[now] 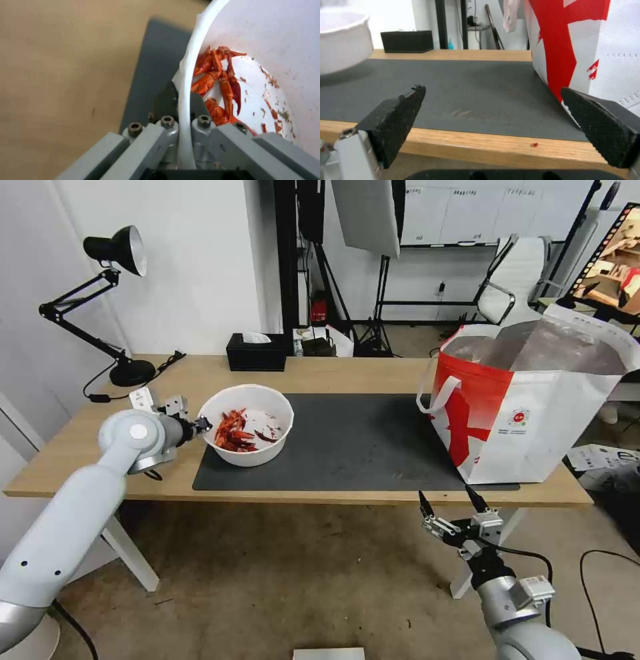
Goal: Pick up the trash from the table and place it into the takeout bag.
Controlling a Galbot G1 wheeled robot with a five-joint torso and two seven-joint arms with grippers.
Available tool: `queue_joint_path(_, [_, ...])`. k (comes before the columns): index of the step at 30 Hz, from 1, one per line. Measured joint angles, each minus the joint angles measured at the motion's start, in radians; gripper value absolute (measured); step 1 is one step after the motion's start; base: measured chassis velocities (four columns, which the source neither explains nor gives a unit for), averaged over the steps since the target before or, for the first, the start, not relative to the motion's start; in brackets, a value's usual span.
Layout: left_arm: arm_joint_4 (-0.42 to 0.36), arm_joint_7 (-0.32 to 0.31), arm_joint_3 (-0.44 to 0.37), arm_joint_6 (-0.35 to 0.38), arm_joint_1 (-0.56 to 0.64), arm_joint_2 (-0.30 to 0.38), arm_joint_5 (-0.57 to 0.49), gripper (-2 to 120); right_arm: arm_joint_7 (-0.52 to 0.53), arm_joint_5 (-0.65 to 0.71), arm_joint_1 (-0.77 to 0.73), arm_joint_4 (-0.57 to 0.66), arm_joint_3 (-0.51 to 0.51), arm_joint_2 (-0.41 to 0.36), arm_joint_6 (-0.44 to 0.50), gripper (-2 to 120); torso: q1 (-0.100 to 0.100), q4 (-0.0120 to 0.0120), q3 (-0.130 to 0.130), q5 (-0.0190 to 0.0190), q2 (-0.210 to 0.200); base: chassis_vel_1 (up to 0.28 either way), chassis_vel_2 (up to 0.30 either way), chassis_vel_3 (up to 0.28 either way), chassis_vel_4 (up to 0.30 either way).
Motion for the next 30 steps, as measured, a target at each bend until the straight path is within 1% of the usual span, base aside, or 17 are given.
queue_joint_path(3, [-0.007,0.010,0.005,-0.009,-0.004,0.001,0.019,0,0.000,0.000,0.000,0.000,0.000,0.000,0.000,100,0.000,0.0001,0.000,0.0000,0.000,0.000,0.000,0.000,0.000])
queue_joint_path(5, [-0.034,0.057,0.038,-0.055,-0.028,0.004,0.124,0,0.000,0.000,0.000,0.000,0.000,0.000,0.000,100,0.000,0.0000,0.000,0.0000,0.000,0.000,0.000,0.000,0.000])
queue_joint_path(6, [-0.034,0.057,0.038,-0.055,-0.028,0.004,0.124,0,0.000,0.000,0.000,0.000,0.000,0.000,0.000,100,0.000,0.0000,0.000,0.0000,0.000,0.000,0.000,0.000,0.000])
queue_joint_path(7, [-0.045,0.096,0.060,-0.089,-0.046,0.006,0.194,0,0.000,0.000,0.000,0.000,0.000,0.000,0.000,100,0.000,0.0000,0.000,-0.0001,0.000,0.000,0.000,0.000,0.000])
queue_joint_path(8, [-0.048,0.114,0.071,-0.101,-0.053,0.007,0.224,0,0.000,0.000,0.000,0.000,0.000,0.000,0.000,100,0.000,0.0000,0.000,0.0001,0.000,0.000,0.000,0.000,0.000])
queue_joint_path(9, [-0.055,0.147,0.093,-0.124,-0.067,0.009,0.285,0,0.000,0.000,0.000,0.000,0.000,0.000,0.000,100,0.000,-0.0002,0.000,0.0001,0.000,0.000,0.000,0.000,0.000])
queue_joint_path(10, [-0.055,0.147,0.093,-0.124,-0.067,0.009,0.285,0,0.000,0.000,0.000,0.000,0.000,0.000,0.000,100,0.000,-0.0002,0.000,0.0001,0.000,0.000,0.000,0.000,0.000])
queue_joint_path(13, [-0.068,0.179,0.138,-0.158,-0.091,0.011,0.363,0,0.000,0.000,0.000,0.000,0.000,0.000,0.000,100,0.000,-0.0001,0.000,0.0000,0.000,0.000,0.000,0.000,0.000])
queue_joint_path(19, [-0.059,0.183,0.163,-0.173,-0.126,0.000,0.370,0,0.000,0.000,0.000,0.000,0.000,0.000,0.000,100,0.000,0.0001,0.000,-0.0002,0.000,0.000,0.000,0.000,0.000])
queue_joint_path(22, [-0.042,0.182,0.201,-0.172,-0.186,-0.021,0.358,0,0.000,0.000,0.000,0.000,0.000,0.000,0.000,100,0.000,0.0002,0.000,-0.0002,0.000,0.000,0.000,0.000,0.000])
queue_joint_path(23, [-0.042,0.182,0.201,-0.172,-0.186,-0.021,0.358,0,0.000,0.000,0.000,0.000,0.000,0.000,0.000,100,0.000,0.0002,0.000,-0.0002,0.000,0.000,0.000,0.000,0.000])
queue_joint_path(25, [-0.022,0.178,0.239,-0.171,-0.245,-0.046,0.342,0,0.000,0.000,0.000,0.000,0.000,0.000,0.000,100,0.000,0.0002,0.000,0.0001,0.000,0.000,0.000,0.000,0.000])
queue_joint_path(26, [-0.022,0.178,0.239,-0.171,-0.245,-0.046,0.342,0,0.000,0.000,0.000,0.000,0.000,0.000,0.000,100,0.000,0.0002,0.000,0.0001,0.000,0.000,0.000,0.000,0.000])
queue_joint_path(28, [0.009,0.172,0.298,-0.170,-0.324,-0.084,0.323,0,0.000,0.000,0.000,0.000,0.000,0.000,0.000,100,0.000,-0.0001,0.000,0.0001,0.000,0.000,0.000,0.000,0.000])
queue_joint_path(29, [0.009,0.172,0.298,-0.170,-0.324,-0.084,0.323,0,0.000,0.000,0.000,0.000,0.000,0.000,0.000,100,0.000,-0.0001,0.000,0.0001,0.000,0.000,0.000,0.000,0.000])
queue_joint_path(30, [0.025,0.169,0.327,-0.170,-0.360,-0.103,0.314,0,0.000,0.000,0.000,0.000,0.000,0.000,0.000,100,0.000,0.0001,0.000,0.0001,0.000,0.000,0.000,0.000,0.000])
